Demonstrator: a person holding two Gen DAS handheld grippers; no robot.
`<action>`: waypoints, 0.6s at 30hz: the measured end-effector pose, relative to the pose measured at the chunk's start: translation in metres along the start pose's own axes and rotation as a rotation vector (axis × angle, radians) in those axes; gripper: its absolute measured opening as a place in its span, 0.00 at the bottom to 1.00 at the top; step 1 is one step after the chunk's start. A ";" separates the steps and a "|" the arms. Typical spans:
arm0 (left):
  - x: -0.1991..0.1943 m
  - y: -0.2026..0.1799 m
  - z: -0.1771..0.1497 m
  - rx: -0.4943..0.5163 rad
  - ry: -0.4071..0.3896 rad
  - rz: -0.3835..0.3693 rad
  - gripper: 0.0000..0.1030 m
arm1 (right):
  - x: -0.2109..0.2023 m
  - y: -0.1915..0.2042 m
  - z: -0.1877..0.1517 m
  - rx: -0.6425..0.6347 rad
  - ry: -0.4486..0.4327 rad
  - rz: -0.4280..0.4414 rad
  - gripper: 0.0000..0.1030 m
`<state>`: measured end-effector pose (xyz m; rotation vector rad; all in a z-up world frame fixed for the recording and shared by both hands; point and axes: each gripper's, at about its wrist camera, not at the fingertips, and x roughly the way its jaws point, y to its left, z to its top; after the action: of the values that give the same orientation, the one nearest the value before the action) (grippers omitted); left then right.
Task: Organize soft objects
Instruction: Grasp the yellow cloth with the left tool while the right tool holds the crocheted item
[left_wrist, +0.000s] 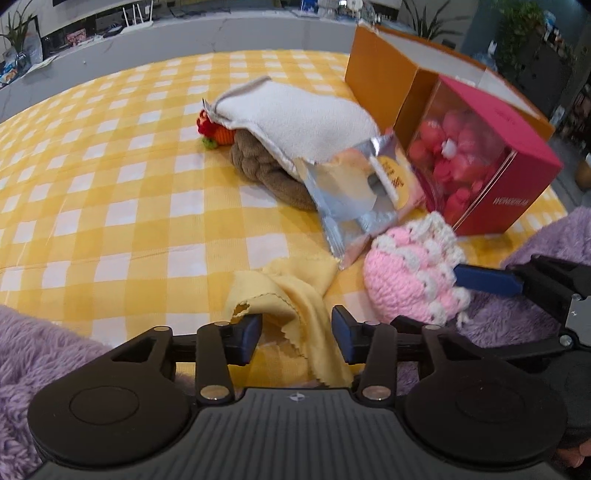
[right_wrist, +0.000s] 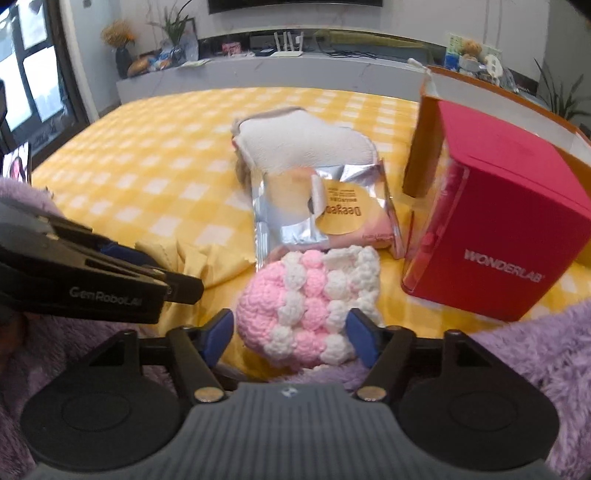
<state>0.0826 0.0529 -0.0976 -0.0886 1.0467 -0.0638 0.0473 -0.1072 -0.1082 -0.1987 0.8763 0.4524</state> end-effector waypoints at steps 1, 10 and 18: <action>0.003 -0.001 0.001 0.002 0.014 0.007 0.51 | 0.003 0.003 0.000 -0.019 0.007 -0.012 0.69; 0.018 -0.007 0.005 0.022 0.060 0.081 0.53 | 0.011 0.012 -0.005 -0.105 0.017 -0.096 0.59; 0.017 -0.010 0.003 0.044 0.032 0.095 0.29 | 0.005 0.006 -0.005 -0.061 -0.001 -0.103 0.34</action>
<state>0.0933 0.0410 -0.1099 0.0015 1.0793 -0.0024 0.0444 -0.1023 -0.1149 -0.2979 0.8479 0.3831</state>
